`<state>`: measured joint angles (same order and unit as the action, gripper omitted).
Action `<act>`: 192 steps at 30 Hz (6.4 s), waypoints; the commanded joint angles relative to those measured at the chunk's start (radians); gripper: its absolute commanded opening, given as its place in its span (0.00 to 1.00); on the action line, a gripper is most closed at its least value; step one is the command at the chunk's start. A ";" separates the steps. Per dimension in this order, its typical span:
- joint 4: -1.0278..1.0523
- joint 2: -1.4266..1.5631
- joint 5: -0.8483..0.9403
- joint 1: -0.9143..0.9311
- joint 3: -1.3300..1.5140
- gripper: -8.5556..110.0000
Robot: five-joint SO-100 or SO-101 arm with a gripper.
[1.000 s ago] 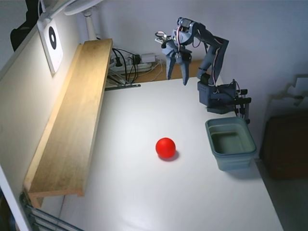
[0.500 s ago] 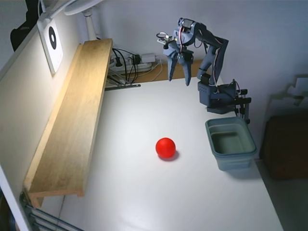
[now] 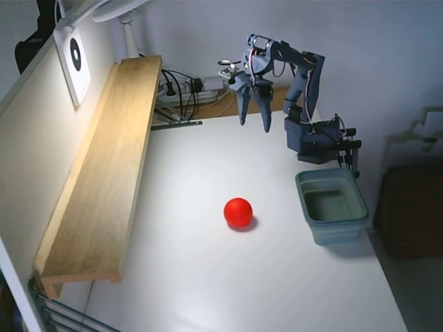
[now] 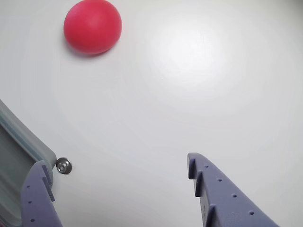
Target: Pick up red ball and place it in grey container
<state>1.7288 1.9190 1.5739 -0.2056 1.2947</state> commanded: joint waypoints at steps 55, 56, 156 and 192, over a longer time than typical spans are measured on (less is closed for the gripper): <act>-0.509 -0.175 -0.003 -0.086 0.277 0.39; -0.509 -0.175 -0.003 -0.099 0.277 0.39; -0.510 -1.253 -0.003 -0.169 -0.801 0.27; -0.485 -1.231 -0.003 -0.169 -0.804 0.27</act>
<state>1.2318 0.6381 1.5723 -0.3620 0.5323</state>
